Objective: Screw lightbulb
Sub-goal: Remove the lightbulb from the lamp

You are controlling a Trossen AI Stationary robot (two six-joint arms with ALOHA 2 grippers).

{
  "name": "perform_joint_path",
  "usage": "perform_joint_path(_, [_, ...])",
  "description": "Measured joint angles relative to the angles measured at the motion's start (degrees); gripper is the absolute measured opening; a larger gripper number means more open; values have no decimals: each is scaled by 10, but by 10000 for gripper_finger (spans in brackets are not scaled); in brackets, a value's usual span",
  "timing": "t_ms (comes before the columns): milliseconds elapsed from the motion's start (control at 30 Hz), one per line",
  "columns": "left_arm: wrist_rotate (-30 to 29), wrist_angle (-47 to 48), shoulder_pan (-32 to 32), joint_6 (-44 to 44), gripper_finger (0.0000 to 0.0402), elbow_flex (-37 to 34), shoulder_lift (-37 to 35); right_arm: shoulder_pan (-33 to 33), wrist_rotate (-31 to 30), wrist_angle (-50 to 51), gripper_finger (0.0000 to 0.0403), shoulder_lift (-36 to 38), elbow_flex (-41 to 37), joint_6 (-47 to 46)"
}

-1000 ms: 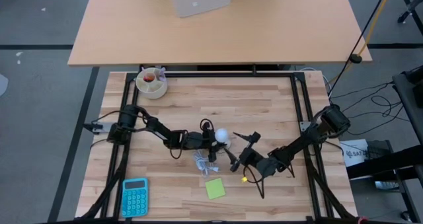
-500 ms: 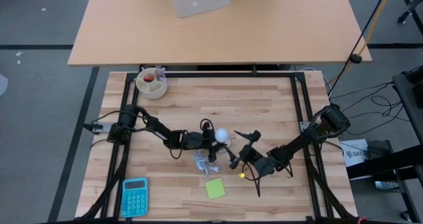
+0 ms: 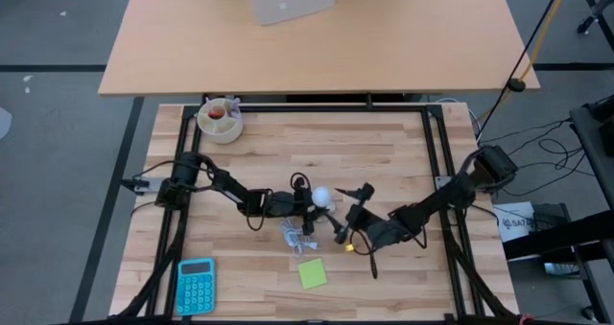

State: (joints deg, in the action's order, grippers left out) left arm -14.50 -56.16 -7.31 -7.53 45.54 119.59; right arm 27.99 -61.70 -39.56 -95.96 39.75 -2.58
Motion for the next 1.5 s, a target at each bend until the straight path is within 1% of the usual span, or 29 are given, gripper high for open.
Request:
perform_joint_path(100, [0, 0, 0, 0, 181, 0, 0, -15, 70, 4, 351, 0, 0, -38])
perform_joint_path(133, [0, 0, 0, 0, 181, 0, 0, -20, 81, 5, 351, -1, 0, -50])
perform_joint_path(300, [0, 0, 0, 0, 181, 0, 0, -33, 59, 20, 351, -5, 0, -66])
perform_joint_path(400, [0, 0, 0, 0, 181, 0, 0, -45, 66, 20, 351, -5, 0, -60])
perform_joint_path(433, [0, 0, 0, 0, 181, 0, 0, -50, 74, 20, 351, -5, 0, -60])
perform_joint_path(600, [0, 0, 0, 0, 181, 0, 0, -73, 150, 22, 351, -5, 0, -58])
perform_joint_path(767, [0, 1, 0, 0, 181, 0, 0, -90, 186, 25, 351, -5, 0, -38])
perform_joint_path(867, [0, 1, 0, 1, 181, 0, 0, -99, 218, 25, 339, -5, 0, -27])
perform_joint_path(1067, [7, 1, 0, 2, 181, 0, 0, -114, 256, 25, 281, -5, 0, -14])
perform_joint_path(1167, [7, 1, 0, 2, 181, -1, 0, -118, 265, 25, 262, -5, 0, -12])
perform_joint_path(1267, [12, 1, 0, 1, 181, -2, 0, -123, 281, 27, 261, -4, 0, -12])
perform_joint_path(1367, [13, 2, 0, 3, 181, -2, 0, -126, 298, 32, 272, -1, 0, -1])
perform_joint_path(1500, [14, 2, -1, 4, 181, -2, 0, -136, 344, 40, 274, 8, -2, 20])
